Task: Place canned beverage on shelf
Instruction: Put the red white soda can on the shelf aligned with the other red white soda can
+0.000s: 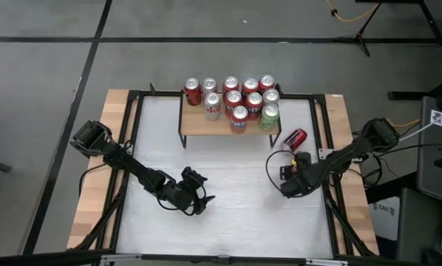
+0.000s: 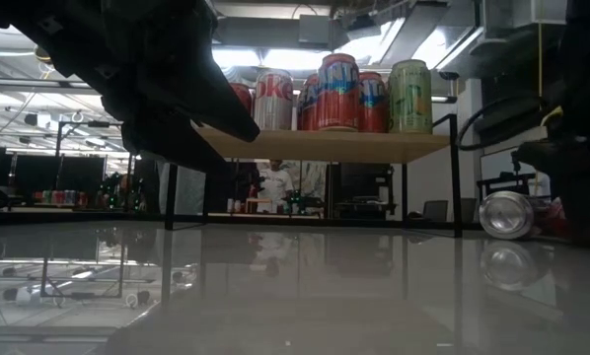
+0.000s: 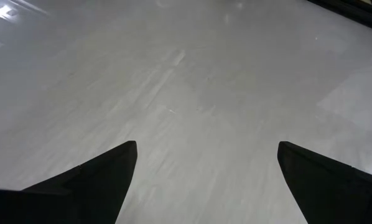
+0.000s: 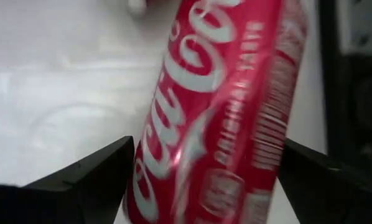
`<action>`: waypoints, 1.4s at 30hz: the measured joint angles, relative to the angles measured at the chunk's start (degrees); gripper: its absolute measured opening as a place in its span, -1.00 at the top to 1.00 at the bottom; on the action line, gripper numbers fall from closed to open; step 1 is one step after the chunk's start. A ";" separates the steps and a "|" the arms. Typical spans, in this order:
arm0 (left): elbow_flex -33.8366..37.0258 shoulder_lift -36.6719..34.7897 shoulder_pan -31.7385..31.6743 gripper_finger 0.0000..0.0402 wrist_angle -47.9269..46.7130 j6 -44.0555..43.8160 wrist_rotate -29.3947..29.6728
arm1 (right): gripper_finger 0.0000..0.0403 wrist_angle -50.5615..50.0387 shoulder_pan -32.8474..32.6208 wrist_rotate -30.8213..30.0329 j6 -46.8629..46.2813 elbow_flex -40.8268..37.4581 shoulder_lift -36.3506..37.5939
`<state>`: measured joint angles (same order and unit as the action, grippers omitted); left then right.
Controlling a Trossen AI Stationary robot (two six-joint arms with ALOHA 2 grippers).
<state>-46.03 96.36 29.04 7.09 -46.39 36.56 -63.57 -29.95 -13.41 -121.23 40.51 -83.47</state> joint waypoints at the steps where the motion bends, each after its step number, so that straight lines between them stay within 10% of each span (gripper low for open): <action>1: 0.01 0.00 0.00 -0.92 -0.01 0.01 0.00 | -0.80 1.17 0.00 0.53 0.02 -0.02 -0.39; 25: -0.01 0.00 0.02 -0.92 0.05 3.04 -3.16 | -0.60 20.82 -0.02 -1.16 16.78 2.66 -4.14; 42: -0.05 -4.54 1.67 -0.92 4.67 15.49 -12.90 | -0.46 69.60 0.74 -1.97 46.91 3.21 -4.10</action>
<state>-46.08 91.81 30.71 11.76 -30.90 23.66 6.03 -29.21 -15.38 -74.32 43.72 -87.57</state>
